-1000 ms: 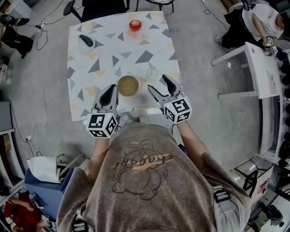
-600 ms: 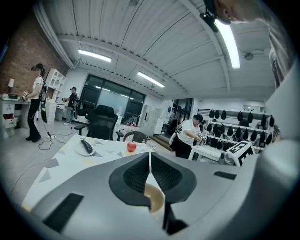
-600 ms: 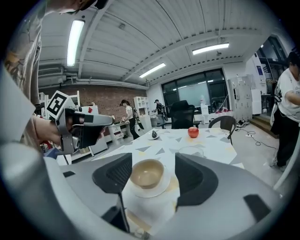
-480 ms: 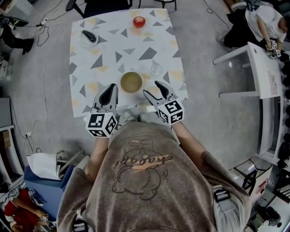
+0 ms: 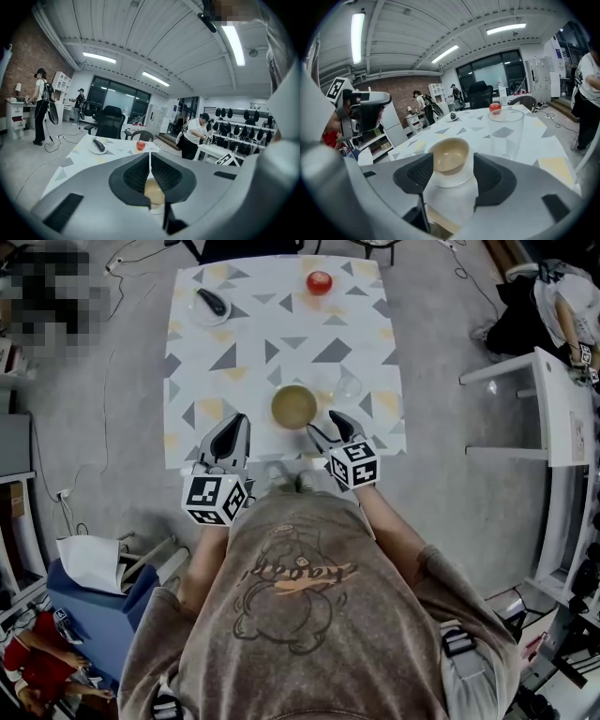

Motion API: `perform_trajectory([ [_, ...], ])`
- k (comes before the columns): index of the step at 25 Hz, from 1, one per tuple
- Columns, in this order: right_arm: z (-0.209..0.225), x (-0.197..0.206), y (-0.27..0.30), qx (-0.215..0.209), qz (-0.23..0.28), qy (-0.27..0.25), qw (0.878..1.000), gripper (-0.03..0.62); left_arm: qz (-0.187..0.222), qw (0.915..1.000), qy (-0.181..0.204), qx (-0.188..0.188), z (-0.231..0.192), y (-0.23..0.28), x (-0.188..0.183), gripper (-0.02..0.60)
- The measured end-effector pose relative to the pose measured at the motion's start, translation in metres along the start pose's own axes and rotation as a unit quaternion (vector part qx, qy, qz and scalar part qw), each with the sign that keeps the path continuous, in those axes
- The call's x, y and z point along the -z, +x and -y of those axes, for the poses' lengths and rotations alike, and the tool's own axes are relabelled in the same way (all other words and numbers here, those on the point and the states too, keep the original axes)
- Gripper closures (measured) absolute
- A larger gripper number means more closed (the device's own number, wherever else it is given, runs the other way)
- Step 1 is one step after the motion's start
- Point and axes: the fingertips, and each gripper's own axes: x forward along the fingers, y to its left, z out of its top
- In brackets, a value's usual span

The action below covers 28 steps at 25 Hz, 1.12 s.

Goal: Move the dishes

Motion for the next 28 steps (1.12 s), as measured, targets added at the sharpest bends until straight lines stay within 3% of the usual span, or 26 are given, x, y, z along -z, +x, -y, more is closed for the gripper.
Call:
perform_trajectory([
  [16, 0.010, 0.016, 0.040, 0.016, -0.057, 0.025, 0.998, 0.363, -0.011, 0.9994, 0.008, -0.032, -0.026, -0.013, 0.003, 0.554],
  [24, 0.014, 0.019, 0.048, 0.030, -0.076, 0.022, 0.996, 0.407, -0.015, 0.9994, 0.006, -0.029, -0.029, -0.007, 0.004, 0.554],
  [28, 0.020, 0.020, 0.050, 0.046, -0.085, 0.013, 0.995, 0.480, -0.016, 0.9994, 0.003, -0.030, -0.030, -0.004, 0.005, 0.554],
])
